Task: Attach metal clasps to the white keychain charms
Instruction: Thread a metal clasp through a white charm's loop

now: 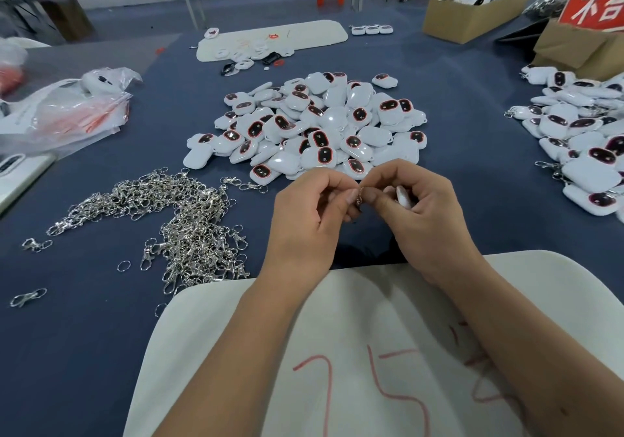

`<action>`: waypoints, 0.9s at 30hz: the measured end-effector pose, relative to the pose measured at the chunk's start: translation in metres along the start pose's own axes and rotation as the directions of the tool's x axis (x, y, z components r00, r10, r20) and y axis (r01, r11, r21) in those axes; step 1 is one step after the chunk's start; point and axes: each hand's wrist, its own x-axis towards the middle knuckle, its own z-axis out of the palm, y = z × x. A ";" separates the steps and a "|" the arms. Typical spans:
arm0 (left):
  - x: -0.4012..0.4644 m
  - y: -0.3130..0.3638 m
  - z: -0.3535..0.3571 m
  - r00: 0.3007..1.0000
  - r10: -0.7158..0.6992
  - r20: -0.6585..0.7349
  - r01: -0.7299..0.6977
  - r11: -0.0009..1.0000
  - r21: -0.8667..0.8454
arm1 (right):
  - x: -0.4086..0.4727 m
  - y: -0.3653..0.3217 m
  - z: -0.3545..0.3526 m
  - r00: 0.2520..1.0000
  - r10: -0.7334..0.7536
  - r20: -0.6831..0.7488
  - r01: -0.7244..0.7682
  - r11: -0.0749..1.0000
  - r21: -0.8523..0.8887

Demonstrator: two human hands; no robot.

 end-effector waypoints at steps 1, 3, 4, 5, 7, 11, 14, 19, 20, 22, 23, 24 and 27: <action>0.000 0.000 0.000 1.000 0.009 -0.007 -0.009 1.000 -0.007 | 0.000 0.000 0.000 1.000 0.000 -0.004 0.000 1.000 0.008; 0.000 0.000 0.000 1.000 0.027 -0.015 -0.027 1.000 -0.011 | 0.000 0.002 -0.001 1.000 0.005 -0.004 -0.005 1.000 0.021; 0.000 0.000 0.000 0.999 0.037 -0.016 -0.037 0.999 -0.007 | 0.000 0.002 -0.001 1.000 0.006 -0.003 -0.006 1.000 0.026; 0.000 -0.001 0.000 0.999 0.046 -0.018 -0.046 0.999 -0.002 | 0.000 0.002 -0.001 1.000 0.005 -0.002 -0.005 1.000 0.029; 0.000 -0.001 0.000 0.998 0.062 -0.021 -0.062 0.998 0.012 | 0.001 0.003 -0.002 1.000 0.006 0.004 -0.007 0.999 0.039; -0.001 -0.002 0.001 0.993 0.111 -0.032 -0.108 0.992 0.066 | 0.001 0.004 -0.001 1.000 0.023 0.019 -0.024 0.997 0.069; -0.001 -0.001 0.001 0.988 0.147 -0.038 -0.142 0.984 0.112 | 0.001 0.005 -0.002 0.999 0.033 0.021 -0.035 0.996 0.077; -0.001 -0.001 0.002 0.980 0.195 -0.030 -0.182 0.953 0.243 | 0.001 0.003 -0.002 0.998 0.052 0.034 -0.054 0.997 0.062; -0.001 -0.002 0.003 0.978 0.205 -0.029 -0.188 0.941 0.283 | 0.001 0.003 -0.001 0.998 0.053 0.029 -0.054 0.997 0.054; 0.000 -0.002 0.003 0.976 0.212 -0.038 -0.189 0.926 0.327 | 0.001 0.003 0.000 0.998 0.055 0.025 -0.056 0.997 0.046; 0.000 -0.003 0.003 0.975 0.214 -0.050 -0.187 0.926 0.328 | 0.001 0.002 0.000 0.998 0.057 0.041 -0.059 0.996 0.059; 0.001 -0.003 0.003 0.975 0.212 -0.064 -0.182 0.932 0.315 | 0.000 0.001 0.001 0.996 0.060 0.070 -0.065 0.995 0.076; 0.001 -0.004 0.003 0.983 0.156 -0.097 -0.133 0.969 0.209 | -0.001 0.000 0.002 0.989 0.047 0.139 -0.054 0.998 0.043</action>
